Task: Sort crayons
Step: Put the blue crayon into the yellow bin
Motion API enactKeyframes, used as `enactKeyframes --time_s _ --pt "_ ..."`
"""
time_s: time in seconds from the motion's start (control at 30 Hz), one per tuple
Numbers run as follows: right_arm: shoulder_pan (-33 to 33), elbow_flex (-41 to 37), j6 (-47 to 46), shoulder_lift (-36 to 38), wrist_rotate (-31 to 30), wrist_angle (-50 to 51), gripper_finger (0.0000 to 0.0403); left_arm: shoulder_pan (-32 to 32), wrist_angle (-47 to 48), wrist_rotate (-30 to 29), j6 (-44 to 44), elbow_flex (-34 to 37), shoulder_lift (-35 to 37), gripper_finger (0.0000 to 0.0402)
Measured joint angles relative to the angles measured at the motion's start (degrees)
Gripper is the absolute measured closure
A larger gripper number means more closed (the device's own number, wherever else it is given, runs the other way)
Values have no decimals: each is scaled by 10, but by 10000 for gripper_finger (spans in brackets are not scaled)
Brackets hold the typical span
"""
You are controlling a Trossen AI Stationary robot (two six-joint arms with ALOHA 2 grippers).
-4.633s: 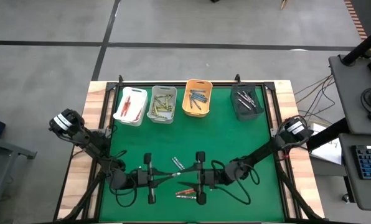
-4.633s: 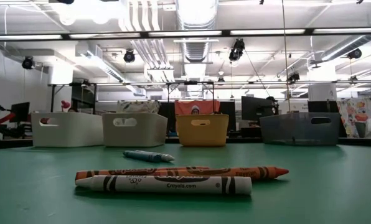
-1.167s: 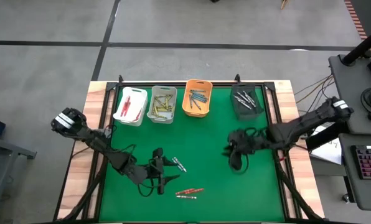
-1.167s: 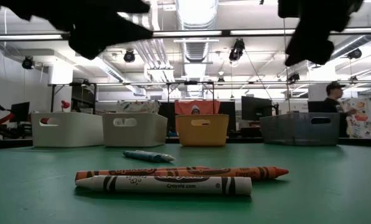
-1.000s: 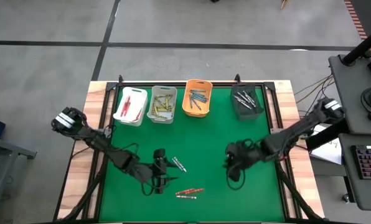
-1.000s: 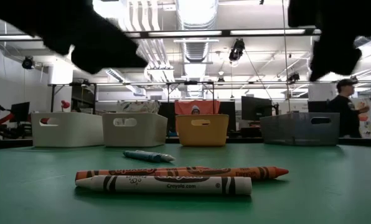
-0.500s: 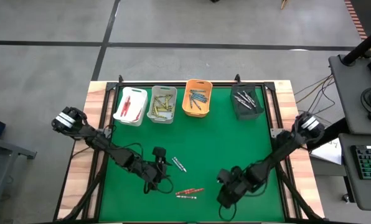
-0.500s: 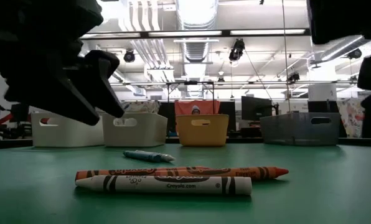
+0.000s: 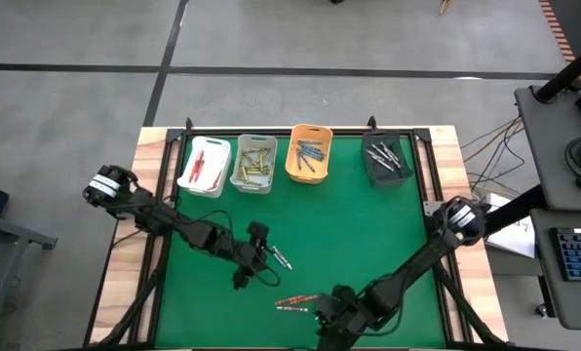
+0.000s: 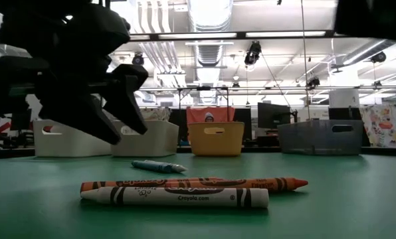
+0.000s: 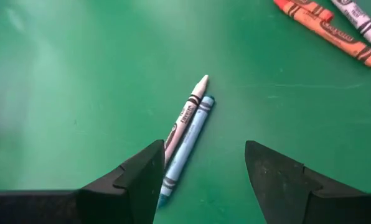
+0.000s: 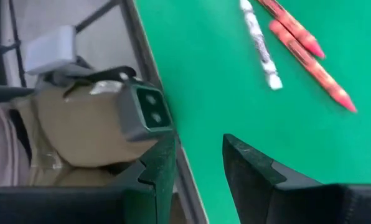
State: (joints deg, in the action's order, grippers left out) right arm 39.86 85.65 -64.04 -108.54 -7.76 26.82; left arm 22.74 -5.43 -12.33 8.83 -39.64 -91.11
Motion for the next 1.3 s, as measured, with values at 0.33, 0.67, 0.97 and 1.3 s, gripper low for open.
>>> enactKeyframes --time_s 0.33,0.67,0.97,1.3 --pt "0 52 27 -31 -27 0 280 -30 -1 41 42 0 0 202" --pt "0 52 51 -31 -43 0 280 -45 -17 58 31 0 -13 226" --pt "0 51 73 -30 -51 0 280 -45 -39 58 24 1 -64 236" --pt "0 51 79 -30 -58 3 280 -44 -39 67 11 0 -70 236"
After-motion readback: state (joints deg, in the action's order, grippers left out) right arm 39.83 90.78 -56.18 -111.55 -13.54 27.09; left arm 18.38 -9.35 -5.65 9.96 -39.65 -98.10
